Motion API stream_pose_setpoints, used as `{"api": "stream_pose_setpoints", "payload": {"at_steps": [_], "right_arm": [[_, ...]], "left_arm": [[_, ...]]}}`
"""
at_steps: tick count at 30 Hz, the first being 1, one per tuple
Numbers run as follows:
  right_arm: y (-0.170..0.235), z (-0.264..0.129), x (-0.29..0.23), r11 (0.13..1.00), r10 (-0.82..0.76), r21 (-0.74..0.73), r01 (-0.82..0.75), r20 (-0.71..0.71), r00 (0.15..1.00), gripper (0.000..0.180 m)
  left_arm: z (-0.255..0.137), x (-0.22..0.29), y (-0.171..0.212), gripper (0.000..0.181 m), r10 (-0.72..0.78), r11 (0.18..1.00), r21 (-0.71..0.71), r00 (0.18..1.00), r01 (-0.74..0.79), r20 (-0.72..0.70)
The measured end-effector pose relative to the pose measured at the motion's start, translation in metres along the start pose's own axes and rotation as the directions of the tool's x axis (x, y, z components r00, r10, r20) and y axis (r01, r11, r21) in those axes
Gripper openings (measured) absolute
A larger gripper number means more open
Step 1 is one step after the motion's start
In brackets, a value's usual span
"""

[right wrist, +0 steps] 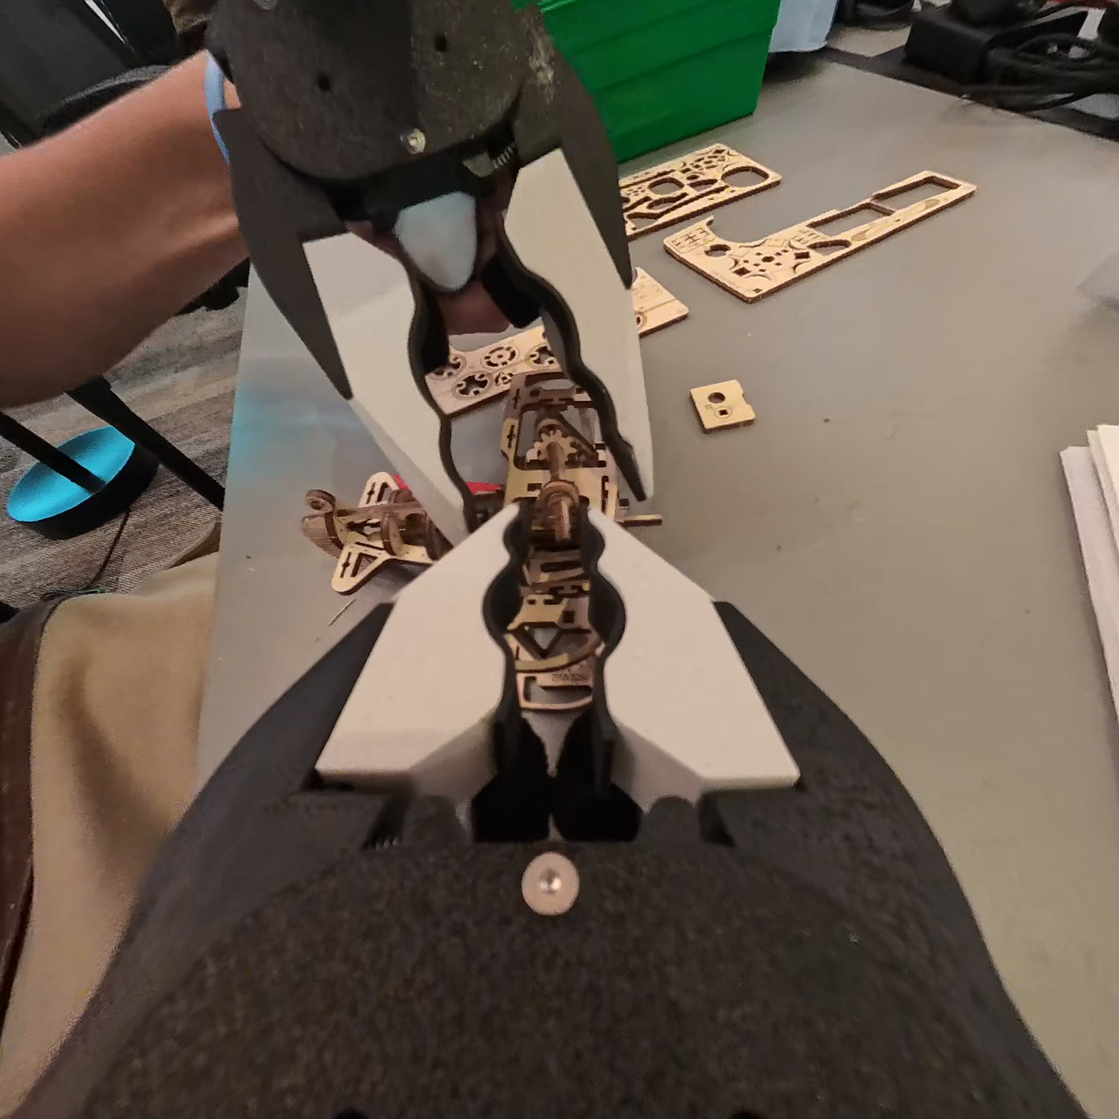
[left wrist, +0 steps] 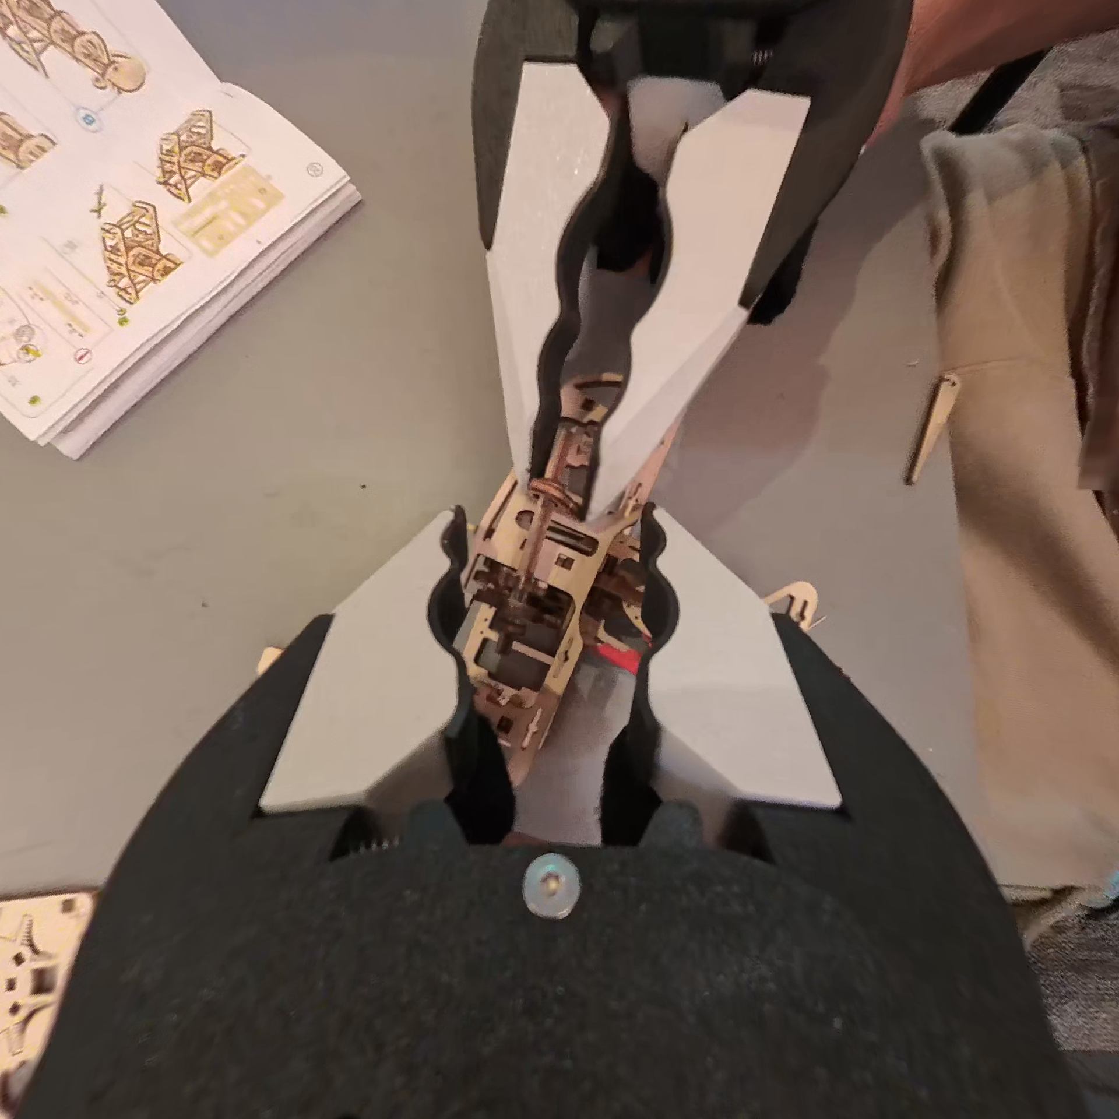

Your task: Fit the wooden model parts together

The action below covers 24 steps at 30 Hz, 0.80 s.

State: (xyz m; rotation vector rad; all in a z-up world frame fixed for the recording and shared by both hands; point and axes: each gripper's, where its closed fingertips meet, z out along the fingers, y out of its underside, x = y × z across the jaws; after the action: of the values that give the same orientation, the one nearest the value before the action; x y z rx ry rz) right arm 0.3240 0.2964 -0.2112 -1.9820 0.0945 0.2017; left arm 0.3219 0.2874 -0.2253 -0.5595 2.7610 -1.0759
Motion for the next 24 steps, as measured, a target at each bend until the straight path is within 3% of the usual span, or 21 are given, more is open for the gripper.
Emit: {"api": "stream_pose_setpoints", "payload": {"at_steps": [5, 12, 18, 21, 24], "right_arm": [[0.0, -0.001, 0.001, 1.0, -0.014, -0.015, 0.014, 0.001, 1.0, 0.013], [-0.002, 0.0, 0.002, 0.998, -0.041, -0.044, 0.041, -0.011, 0.999, 0.013], [-0.001, -0.003, 0.0, 0.998, 0.056, -0.024, -0.054, 0.058, 0.997, 0.011], [-0.015, -0.008, -0.003, 0.973, 0.199, 0.08, -0.215, 0.17, 0.965, 0.011], [-0.016, -0.009, 0.001, 0.972, 0.199, 0.091, -0.218, 0.184, 0.963, 0.011]], "left_arm": [[-0.004, -0.011, 0.006, 0.069, -0.002, 0.998, -0.056, 1.0, 0.003, 0.016], [0.007, -0.005, 0.011, 0.049, -0.01, 0.992, -0.125, 0.992, -0.006, -0.129], [0.01, 0.0, 0.01, 0.048, -0.015, 0.994, -0.111, 0.988, -0.002, -0.153], [0.011, 0.001, 0.01, 0.047, -0.006, 0.993, -0.116, 0.988, -0.012, -0.153], [0.012, 0.002, 0.008, 0.048, 0.0, 0.991, -0.132, 0.987, -0.022, -0.16]]}}
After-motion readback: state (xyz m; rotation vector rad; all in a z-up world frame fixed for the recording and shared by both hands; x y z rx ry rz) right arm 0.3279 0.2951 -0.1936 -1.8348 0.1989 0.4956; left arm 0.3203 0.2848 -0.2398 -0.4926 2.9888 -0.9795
